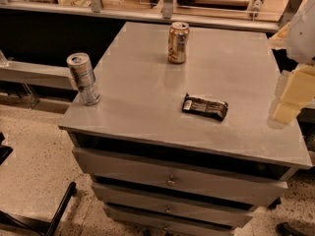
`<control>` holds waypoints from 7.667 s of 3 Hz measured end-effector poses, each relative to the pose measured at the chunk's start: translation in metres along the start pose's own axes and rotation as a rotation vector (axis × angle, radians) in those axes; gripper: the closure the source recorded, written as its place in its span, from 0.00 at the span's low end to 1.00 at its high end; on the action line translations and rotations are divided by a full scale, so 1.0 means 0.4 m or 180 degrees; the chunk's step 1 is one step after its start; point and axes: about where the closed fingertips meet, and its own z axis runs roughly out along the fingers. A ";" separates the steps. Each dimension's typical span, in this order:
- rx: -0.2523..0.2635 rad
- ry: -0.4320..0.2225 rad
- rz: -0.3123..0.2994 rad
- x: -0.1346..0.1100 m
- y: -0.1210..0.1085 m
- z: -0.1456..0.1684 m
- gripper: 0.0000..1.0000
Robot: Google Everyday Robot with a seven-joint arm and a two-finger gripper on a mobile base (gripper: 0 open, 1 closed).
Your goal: Knock orange can over
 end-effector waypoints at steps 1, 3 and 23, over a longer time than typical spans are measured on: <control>0.0001 0.0000 0.0000 0.000 0.000 0.000 0.00; 0.0249 -0.0140 -0.0072 -0.042 -0.166 0.039 0.00; 0.0882 -0.3286 0.1560 -0.355 -0.740 0.402 1.00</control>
Offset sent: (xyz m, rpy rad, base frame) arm 0.0607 -0.0018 -0.0018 0.0098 -0.0664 -0.0096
